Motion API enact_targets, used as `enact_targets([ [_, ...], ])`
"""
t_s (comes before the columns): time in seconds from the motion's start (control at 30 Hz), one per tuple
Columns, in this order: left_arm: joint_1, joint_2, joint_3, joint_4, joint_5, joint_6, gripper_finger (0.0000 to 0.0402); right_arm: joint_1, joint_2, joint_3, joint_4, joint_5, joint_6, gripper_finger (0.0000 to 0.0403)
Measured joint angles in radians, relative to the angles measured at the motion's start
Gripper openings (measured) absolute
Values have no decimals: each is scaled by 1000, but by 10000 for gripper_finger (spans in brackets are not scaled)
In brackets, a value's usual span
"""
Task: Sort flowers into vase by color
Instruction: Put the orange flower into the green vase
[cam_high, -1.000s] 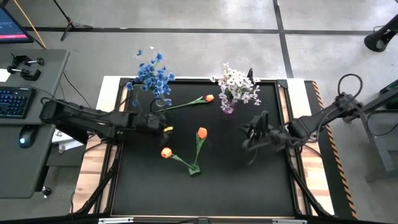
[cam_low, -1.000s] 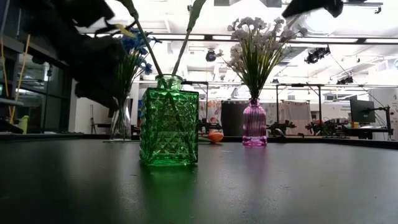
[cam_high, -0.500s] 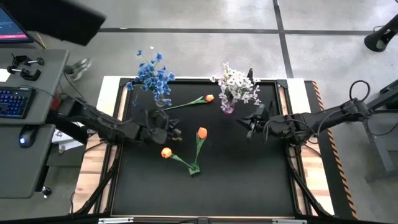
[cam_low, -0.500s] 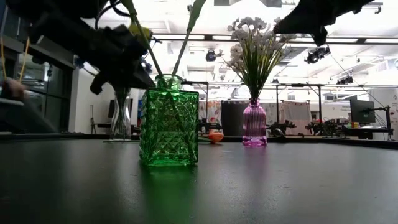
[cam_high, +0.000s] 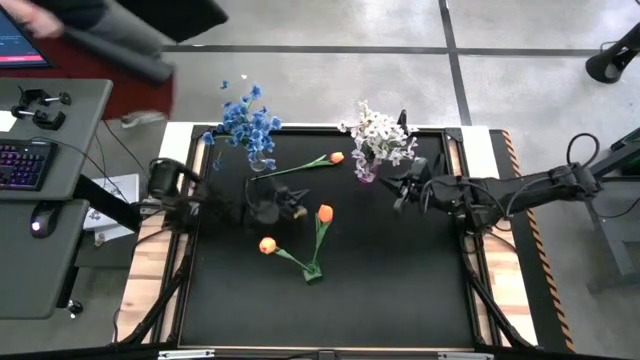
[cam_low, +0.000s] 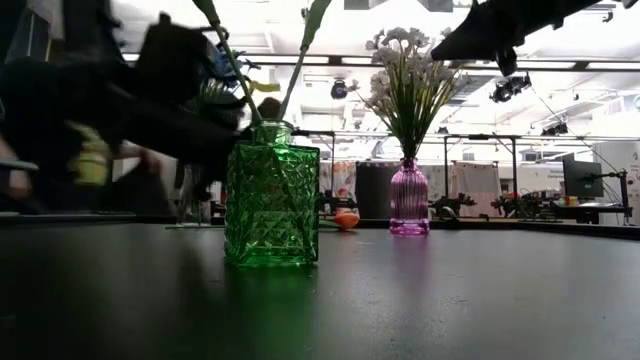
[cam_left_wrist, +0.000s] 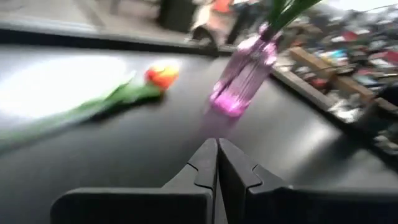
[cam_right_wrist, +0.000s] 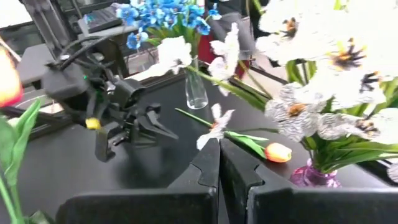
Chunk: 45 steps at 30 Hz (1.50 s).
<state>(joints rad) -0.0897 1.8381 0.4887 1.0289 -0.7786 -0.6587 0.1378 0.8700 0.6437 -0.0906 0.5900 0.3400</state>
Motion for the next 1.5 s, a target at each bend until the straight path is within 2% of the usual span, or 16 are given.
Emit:
enact_targets([
  [0.07,64,52,7,144,106,115,0,-9,0,0,0,0,7,0],
  [0.17,146,93,36,197,187,235,0,-19,0,0,-1,0,10,0],
  [0.43,286,107,90,187,215,461,0,-21,0,0,3,1,53,0],
  [0.67,350,189,172,157,268,459,0,-21,0,0,2,11,53,0],
  [0.93,350,227,282,-8,126,494,0,-21,0,0,2,11,54,0],
  [1.03,359,227,308,-101,130,440,0,-21,0,0,2,11,52,0],
  [1.13,373,227,323,-189,173,378,0,-21,0,0,2,11,46,0],
  [1.5,394,227,325,-334,169,312,0,-20,0,0,-1,11,45,0],
])
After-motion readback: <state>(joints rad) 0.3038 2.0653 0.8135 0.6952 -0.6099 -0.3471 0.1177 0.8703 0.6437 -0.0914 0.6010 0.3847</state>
